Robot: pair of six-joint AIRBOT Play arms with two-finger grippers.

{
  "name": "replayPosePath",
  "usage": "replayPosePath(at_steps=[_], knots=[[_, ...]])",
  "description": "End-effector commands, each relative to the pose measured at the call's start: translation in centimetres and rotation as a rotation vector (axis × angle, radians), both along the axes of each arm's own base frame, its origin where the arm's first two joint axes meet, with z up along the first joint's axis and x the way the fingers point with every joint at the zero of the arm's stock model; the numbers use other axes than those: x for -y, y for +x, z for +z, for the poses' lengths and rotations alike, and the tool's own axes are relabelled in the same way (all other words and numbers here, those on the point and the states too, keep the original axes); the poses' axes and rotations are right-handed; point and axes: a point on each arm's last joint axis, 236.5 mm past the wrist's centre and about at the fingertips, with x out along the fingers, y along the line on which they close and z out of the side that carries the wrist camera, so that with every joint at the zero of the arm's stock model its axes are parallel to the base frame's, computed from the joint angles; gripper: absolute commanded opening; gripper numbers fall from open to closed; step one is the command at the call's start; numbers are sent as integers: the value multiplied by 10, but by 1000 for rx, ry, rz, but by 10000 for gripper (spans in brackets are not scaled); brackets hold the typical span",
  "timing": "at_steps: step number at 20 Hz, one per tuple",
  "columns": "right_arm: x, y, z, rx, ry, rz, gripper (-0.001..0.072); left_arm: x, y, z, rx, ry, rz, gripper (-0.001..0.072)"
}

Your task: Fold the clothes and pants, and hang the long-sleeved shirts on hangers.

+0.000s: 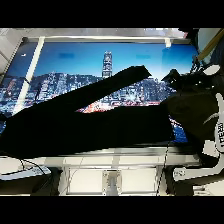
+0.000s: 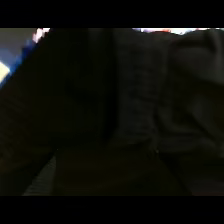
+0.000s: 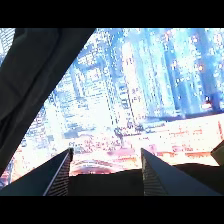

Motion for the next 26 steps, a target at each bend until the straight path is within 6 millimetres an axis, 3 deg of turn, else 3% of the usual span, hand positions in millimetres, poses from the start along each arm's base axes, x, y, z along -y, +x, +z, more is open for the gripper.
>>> replayPosePath(at_steps=[1,3,8,11,13,17,20,22,26], knots=[[-2,0,-1,-4,6,5,485,15,13,-11,75,-67,45,653],[-5,0,-1,-4,5,11,484,18,35,-25,149,-49,73,621],[-18,8,2,39,-19,36,483,12,72,-25,254,25,106,18],[-28,17,5,75,-29,38,483,3,119,6,485,-8,249,19],[-32,19,6,87,-35,42,483,-17,142,30,629,6,367,18],[-28,26,5,110,-64,27,482,-49,147,43,704,108,466,18],[-16,46,3,145,-53,-75,482,-54,148,45,715,128,475,18],[-16,55,-19,119,-19,-101,472,-58,149,47,724,143,484,18],[-39,77,-69,40,137,-100,443,-56,150,47,724,141,478,18]])
